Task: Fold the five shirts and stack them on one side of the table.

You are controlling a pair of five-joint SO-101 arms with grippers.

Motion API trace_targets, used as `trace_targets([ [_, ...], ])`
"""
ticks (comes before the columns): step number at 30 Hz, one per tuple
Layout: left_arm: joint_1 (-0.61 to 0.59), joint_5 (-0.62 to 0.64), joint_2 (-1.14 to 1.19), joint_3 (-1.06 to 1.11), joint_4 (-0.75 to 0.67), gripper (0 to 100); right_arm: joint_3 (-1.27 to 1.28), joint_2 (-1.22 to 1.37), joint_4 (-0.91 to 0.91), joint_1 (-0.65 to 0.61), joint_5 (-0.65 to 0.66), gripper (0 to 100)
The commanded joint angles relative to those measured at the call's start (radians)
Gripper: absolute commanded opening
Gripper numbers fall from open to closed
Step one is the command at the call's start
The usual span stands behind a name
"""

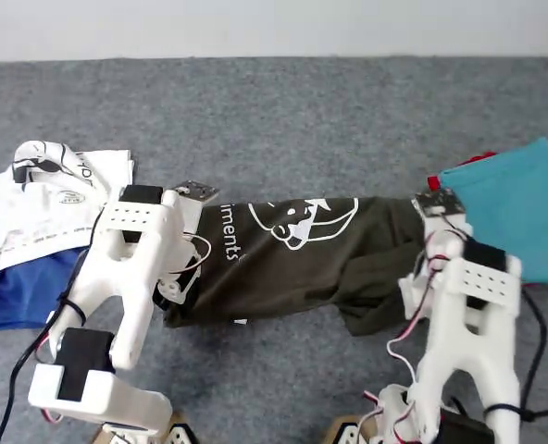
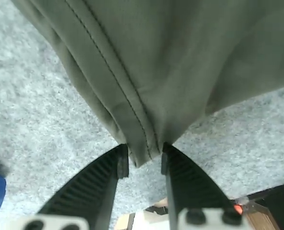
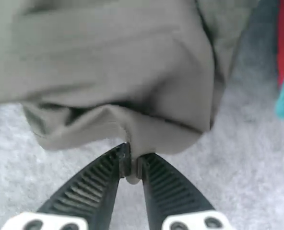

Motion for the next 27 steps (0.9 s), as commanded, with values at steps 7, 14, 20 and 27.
trace_targets([
  [7, 0.006, 0.005, -0.034, 0.051, -0.008, 12, -0.075, -0.015, -0.159, -0.047, -0.127, 2.9],
  [14, 0.006, 0.005, -0.035, 0.051, -0.008, 12, -0.074, -0.015, -0.18, -0.042, -0.15, 16.3],
  [20, 0.006, 0.005, -0.035, 0.051, -0.009, 12, -0.072, 0.035, -0.32, -0.047, -0.15, 20.5],
  [27, 0.006, 0.005, -0.035, 0.051, -0.009, 12, -0.137, 0.231, -0.314, -0.002, -0.15, 20.5],
])
